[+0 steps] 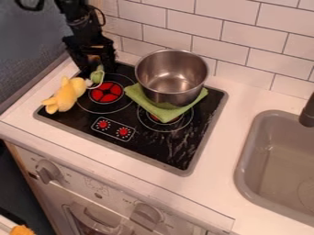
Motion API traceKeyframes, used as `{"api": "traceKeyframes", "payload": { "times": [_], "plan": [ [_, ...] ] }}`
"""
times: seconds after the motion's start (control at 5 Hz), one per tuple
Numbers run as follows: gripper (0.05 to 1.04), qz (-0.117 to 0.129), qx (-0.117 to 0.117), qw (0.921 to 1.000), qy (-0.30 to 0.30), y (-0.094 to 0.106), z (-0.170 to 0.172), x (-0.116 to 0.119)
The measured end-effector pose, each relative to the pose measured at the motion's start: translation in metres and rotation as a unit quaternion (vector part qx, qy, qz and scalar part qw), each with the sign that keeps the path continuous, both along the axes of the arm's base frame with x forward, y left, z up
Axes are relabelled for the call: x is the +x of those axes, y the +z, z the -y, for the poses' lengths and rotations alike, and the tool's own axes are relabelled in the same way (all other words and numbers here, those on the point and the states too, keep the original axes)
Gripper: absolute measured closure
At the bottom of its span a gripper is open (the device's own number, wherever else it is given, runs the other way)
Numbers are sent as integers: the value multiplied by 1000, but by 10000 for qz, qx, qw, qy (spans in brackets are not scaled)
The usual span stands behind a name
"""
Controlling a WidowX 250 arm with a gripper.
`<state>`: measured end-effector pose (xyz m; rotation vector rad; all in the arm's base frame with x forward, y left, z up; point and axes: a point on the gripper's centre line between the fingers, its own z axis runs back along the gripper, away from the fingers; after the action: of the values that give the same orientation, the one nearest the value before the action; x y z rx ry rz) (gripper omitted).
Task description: Move the green spatula to the lower side of the right burner
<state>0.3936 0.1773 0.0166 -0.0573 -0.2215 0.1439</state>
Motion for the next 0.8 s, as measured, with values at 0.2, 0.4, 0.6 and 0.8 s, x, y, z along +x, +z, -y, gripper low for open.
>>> {"api": "traceKeyframes", "payload": {
  "times": [0.2, 0.4, 0.6, 0.8],
  "plan": [
    [411, 49, 117, 9999, 76, -5, 5, -1],
    [508, 3, 133, 9999, -5, -5, 14, -3],
    [509, -6, 120, 9999, 19, -5, 17, -4],
    [509, -9, 130, 9999, 69, -5, 16, -5]
  ]
}}
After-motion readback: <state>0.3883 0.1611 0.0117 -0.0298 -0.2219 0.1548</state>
